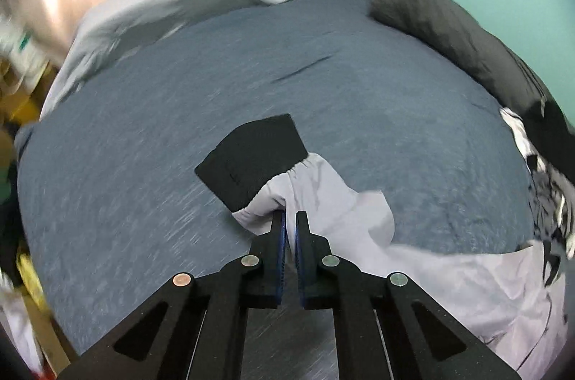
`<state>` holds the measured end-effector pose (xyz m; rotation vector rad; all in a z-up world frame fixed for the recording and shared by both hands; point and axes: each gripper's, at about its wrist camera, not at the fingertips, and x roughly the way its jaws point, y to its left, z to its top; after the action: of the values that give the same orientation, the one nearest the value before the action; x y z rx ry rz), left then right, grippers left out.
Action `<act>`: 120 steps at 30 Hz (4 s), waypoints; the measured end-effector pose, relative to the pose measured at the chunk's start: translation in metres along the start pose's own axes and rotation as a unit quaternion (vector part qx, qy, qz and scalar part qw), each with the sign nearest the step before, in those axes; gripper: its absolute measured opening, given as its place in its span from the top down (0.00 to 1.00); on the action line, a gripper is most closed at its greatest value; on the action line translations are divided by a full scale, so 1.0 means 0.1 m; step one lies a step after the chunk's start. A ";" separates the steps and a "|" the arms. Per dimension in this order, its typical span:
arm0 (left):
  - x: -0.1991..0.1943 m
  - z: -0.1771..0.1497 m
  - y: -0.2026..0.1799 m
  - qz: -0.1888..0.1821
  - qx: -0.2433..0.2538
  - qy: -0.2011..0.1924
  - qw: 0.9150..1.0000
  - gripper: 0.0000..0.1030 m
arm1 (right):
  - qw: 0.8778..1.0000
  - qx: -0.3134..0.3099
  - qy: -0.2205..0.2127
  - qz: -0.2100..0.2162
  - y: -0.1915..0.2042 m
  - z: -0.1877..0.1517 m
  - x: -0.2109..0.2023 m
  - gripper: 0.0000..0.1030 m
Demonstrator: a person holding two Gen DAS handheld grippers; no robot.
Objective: Fold clothes
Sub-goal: 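Pull the held sleeve outward across the bed with the left tool, then release, then grasp the other sleeve cuff with the right tool, then pull the held sleeve cuff outward with the right tool, then release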
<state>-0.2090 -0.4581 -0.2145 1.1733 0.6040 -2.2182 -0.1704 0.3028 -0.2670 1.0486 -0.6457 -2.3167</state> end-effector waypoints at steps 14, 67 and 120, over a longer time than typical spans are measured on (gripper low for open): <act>-0.10 -0.55 -0.24 -0.084 0.047 0.018 0.995 0.59 | 0.994 -0.021 -0.036 -0.105 -0.42 0.80 -0.74 0.43; -0.44 -1.14 -1.53 -0.205 0.184 0.028 0.961 0.55 | 0.929 0.023 -0.113 -0.351 -2.25 1.88 -1.97 0.98; -0.70 -1.45 -1.71 -0.212 0.217 0.046 0.952 0.53 | 0.894 0.107 -0.113 -0.420 -2.98 1.34 -2.99 0.94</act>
<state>-0.2015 -0.2234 -0.2083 1.4812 0.4462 -2.7724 -0.1797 0.7411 -0.2073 1.3584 -0.6177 -3.2095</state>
